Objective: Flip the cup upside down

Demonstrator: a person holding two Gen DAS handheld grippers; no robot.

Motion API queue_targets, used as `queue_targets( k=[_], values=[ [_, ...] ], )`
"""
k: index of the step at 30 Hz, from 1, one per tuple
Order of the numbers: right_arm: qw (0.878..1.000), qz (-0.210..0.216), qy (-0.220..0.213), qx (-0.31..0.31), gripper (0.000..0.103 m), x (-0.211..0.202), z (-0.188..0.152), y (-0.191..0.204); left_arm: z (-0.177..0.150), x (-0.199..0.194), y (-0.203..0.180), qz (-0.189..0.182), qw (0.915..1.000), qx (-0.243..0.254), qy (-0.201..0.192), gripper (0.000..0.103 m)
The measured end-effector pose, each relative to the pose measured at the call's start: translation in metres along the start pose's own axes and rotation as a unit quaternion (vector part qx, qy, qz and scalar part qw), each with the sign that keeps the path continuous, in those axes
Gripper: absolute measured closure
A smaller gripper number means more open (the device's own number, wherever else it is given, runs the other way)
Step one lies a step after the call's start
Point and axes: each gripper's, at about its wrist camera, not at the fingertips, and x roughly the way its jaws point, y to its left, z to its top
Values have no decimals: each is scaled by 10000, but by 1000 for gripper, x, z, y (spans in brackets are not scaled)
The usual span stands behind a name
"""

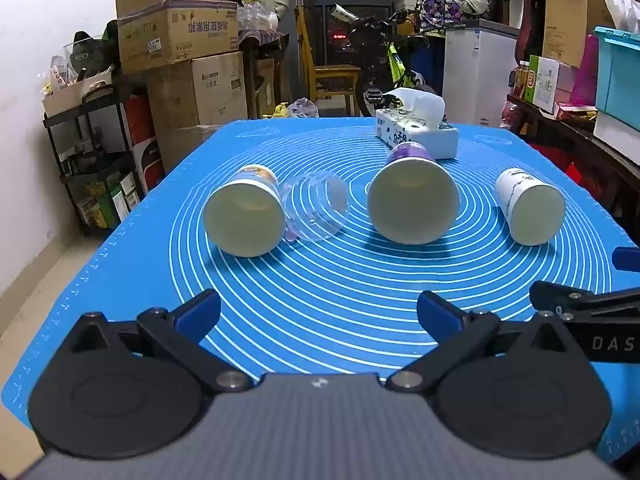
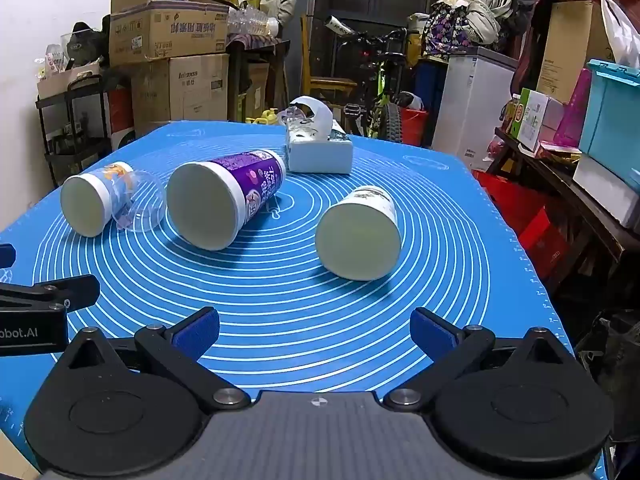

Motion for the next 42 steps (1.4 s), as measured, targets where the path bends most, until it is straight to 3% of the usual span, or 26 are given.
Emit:
queue_targets(
  k=[42],
  values=[
    [10000, 9, 71, -52, 2, 3, 1, 4, -2, 3, -4, -92, 9997, 174, 112, 0]
  ],
)
